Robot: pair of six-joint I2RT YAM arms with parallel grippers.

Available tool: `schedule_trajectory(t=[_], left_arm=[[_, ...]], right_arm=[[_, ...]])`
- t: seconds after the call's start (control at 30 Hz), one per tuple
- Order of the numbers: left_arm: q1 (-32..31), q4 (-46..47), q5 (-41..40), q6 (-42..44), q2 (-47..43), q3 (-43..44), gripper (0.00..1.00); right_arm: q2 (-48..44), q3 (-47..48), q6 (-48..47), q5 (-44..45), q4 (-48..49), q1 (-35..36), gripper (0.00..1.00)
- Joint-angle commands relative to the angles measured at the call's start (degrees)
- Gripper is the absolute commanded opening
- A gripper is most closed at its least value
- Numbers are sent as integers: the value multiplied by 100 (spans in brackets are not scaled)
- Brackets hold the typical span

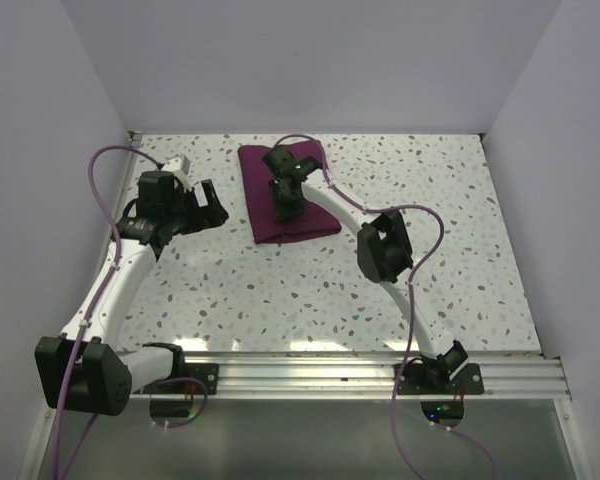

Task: Open and lay out the surgical kit
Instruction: Open the surgical kit at the center of the board.

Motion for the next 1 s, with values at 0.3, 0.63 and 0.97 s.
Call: schedule_trajectory(t=[0.3,0.63,0.97], left_arm=[[-13,322,52,44,35,262,100],[-13,400,34,-61,122,262,100],[-13,532,96,-167,307,288,100]], right_arm=[[-724,-422,-87,-47,235,-252,35],[-1040,-607,-227,-3,305,-411,36],[-715,-274,-140,-345,270,-455,35]])
